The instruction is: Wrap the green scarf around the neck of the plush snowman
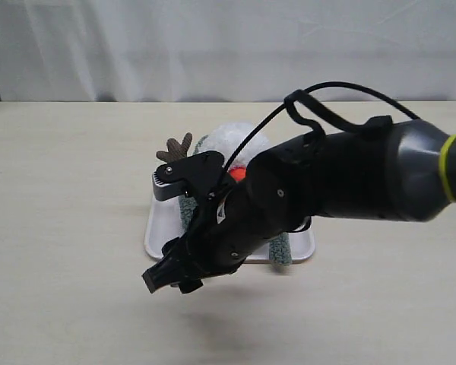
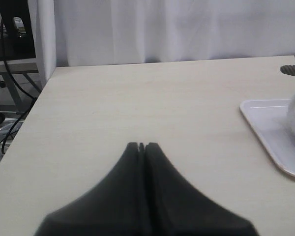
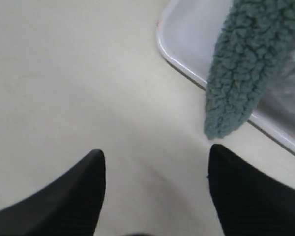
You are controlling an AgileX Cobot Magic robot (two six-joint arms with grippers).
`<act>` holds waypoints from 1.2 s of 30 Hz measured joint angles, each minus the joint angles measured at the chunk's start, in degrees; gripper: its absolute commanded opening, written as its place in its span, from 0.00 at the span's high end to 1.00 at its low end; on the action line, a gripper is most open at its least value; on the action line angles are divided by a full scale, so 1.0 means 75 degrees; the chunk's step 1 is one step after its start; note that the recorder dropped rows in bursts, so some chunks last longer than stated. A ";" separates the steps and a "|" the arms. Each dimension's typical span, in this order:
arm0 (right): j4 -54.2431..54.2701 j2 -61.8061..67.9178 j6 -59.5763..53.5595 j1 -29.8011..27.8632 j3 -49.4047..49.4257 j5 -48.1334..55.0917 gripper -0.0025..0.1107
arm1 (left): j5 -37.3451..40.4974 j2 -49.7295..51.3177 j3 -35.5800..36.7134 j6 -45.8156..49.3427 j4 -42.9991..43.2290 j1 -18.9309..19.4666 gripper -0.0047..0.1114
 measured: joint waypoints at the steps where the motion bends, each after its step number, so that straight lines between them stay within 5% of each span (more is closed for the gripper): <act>1: -0.0101 0.0087 0.0047 0.0000 0.0000 -0.0094 0.46 | 0.0000 0.0000 0.0000 0.0000 0.0000 0.0000 0.96; 18: -0.0968 0.1358 0.1090 -0.0236 0.0000 -0.1838 0.46 | 0.0000 0.0000 0.0000 0.0000 0.0000 0.0000 0.96; 24: -0.1119 0.1499 0.1090 -0.0236 0.0000 -0.2100 0.69 | 0.0000 0.0000 0.0000 0.0000 0.0000 0.0000 0.96; 28: -0.1413 0.1499 0.1090 -0.0236 0.0000 -0.2215 0.94 | 0.0000 0.0000 0.0000 0.0000 0.0000 0.0000 0.96; 36: -0.2646 0.1231 0.1090 -0.0236 0.0000 -0.1010 0.94 | 0.0000 0.0000 0.0000 0.0000 0.0000 0.0000 0.96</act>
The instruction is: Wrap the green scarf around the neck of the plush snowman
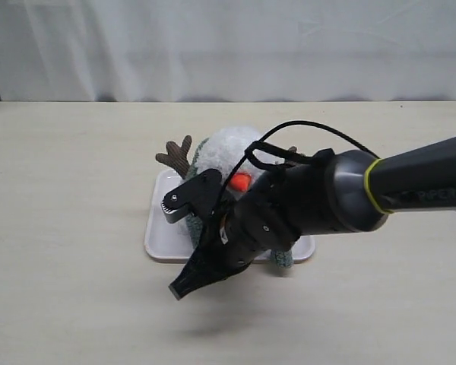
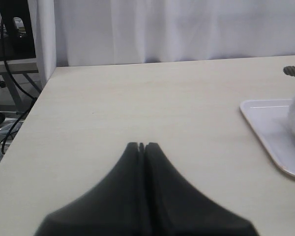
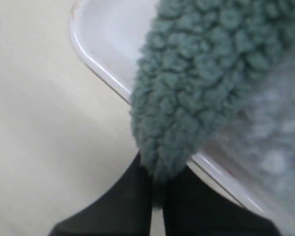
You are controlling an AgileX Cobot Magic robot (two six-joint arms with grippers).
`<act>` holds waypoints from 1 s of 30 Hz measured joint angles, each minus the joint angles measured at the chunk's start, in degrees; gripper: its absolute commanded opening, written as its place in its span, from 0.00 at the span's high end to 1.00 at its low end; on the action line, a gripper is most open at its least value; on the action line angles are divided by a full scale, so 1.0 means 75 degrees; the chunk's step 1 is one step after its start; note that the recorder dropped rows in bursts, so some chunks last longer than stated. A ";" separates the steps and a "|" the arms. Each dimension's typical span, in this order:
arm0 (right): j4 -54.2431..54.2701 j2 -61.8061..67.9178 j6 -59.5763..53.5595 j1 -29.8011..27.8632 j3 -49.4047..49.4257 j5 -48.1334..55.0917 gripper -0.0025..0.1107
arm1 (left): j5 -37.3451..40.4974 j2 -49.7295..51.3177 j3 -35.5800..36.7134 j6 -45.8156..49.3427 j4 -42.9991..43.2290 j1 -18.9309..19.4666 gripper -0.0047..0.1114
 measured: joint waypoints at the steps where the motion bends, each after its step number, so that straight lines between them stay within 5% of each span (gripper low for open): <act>1: -0.0191 -0.0110 0.0000 0.0000 0.0000 0.0281 0.94 | 0.0000 0.0000 0.0000 0.0000 0.0000 0.0000 0.96; 11: -0.1943 -0.0722 0.0985 0.0000 0.0000 0.1951 0.94 | 0.0000 0.0000 0.0000 0.0000 0.0000 0.0000 0.96; 30: -0.2398 -0.0082 0.1230 0.0000 0.0000 0.2005 0.89 | 0.0000 0.0000 0.0000 0.0000 0.0000 0.0000 0.96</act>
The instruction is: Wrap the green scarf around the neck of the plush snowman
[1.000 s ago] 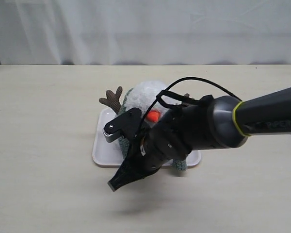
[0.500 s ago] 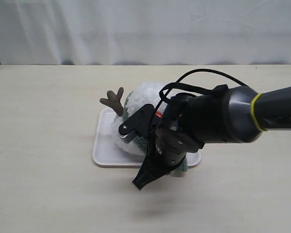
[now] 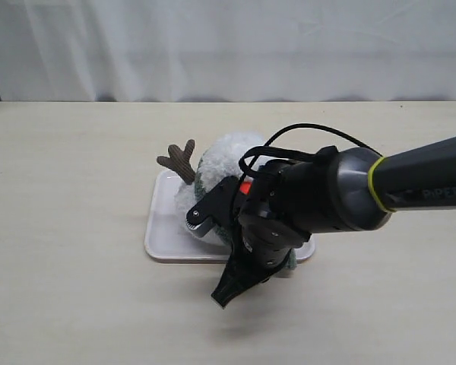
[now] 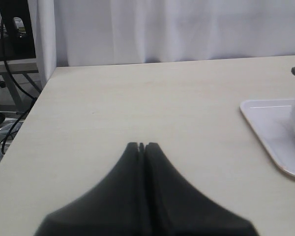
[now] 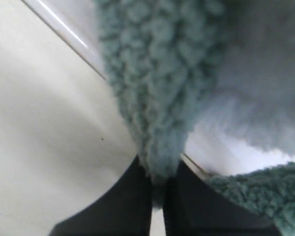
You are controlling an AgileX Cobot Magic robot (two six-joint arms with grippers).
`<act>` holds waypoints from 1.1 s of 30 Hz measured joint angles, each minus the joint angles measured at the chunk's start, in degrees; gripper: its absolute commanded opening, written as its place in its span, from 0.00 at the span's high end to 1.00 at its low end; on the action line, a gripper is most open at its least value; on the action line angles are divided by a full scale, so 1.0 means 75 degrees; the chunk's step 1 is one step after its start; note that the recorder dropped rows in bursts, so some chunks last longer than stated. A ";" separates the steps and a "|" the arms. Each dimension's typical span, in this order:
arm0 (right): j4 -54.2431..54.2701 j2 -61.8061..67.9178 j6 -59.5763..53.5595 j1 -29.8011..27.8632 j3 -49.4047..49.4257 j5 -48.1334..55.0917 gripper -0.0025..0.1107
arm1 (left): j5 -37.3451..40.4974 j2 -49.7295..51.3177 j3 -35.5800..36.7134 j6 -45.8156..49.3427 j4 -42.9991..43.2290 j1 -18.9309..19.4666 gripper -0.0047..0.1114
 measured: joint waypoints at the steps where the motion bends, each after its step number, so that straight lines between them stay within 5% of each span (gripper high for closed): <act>1: 0.0000 0.0000 0.0000 0.0000 0.0000 0.0000 0.85 | 0.0000 0.0000 0.0000 0.0000 0.0000 0.0000 0.96; 9: 0.0701 -0.0604 0.0000 0.0000 0.0000 -0.0001 0.60 | 0.0000 0.0000 0.0000 0.0000 0.0000 0.0000 0.96; 20: 0.3489 -0.2430 -0.1475 0.0000 0.0000 0.0874 0.58 | 0.0000 0.0000 0.0000 0.0000 0.0000 0.0000 0.96; 22: 0.3675 -0.2710 -0.1584 0.0000 0.0000 0.0857 0.61 | 0.0000 0.0000 0.0000 0.0000 0.0000 0.0000 0.96; 27: 0.3787 -0.3086 -0.1660 0.0000 -0.0501 0.0481 0.94 | 0.0000 0.0000 0.0000 0.0000 0.0000 0.0000 0.96; 33: 0.3489 -0.2653 -0.1799 0.0000 -0.1872 0.0425 0.94 | 0.0000 0.0000 0.0000 0.0000 0.0000 0.0000 0.96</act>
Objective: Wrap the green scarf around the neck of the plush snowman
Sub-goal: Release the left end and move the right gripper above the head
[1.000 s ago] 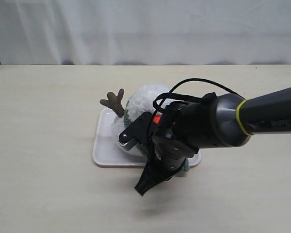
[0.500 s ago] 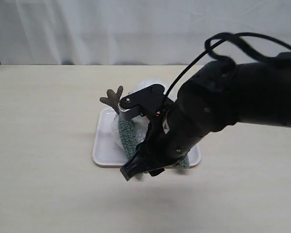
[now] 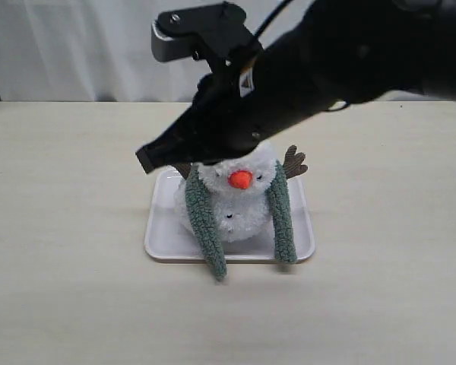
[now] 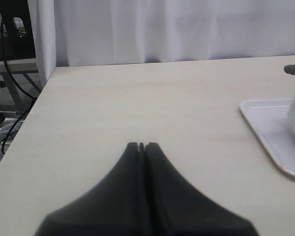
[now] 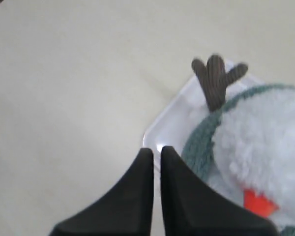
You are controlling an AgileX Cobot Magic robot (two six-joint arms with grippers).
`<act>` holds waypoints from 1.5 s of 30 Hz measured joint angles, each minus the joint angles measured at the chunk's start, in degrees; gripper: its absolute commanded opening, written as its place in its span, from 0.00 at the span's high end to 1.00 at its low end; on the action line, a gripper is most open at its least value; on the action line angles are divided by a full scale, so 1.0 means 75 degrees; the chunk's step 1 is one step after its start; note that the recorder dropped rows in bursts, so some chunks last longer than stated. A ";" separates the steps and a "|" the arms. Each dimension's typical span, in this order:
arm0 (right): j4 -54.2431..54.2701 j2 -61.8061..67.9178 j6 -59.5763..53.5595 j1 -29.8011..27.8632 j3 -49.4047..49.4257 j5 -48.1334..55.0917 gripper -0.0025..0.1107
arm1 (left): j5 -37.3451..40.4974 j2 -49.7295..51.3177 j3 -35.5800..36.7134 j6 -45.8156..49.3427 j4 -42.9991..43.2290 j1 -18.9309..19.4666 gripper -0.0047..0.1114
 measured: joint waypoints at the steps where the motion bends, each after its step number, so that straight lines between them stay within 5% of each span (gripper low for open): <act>1: -0.0136 0.0136 0.0000 0.0000 -0.0296 0.0000 0.94 | 0.0000 0.0000 0.0000 0.0000 0.0000 0.0000 0.96; 13: -0.2756 0.2968 0.1745 0.0000 -0.3644 0.3254 0.94 | 0.0000 0.0000 0.0000 0.0000 0.0000 0.0000 0.96; 45: -0.2856 0.4449 0.1769 0.0000 -0.4092 0.2715 0.94 | 0.0000 0.0000 0.0000 0.0000 0.0000 0.0000 0.96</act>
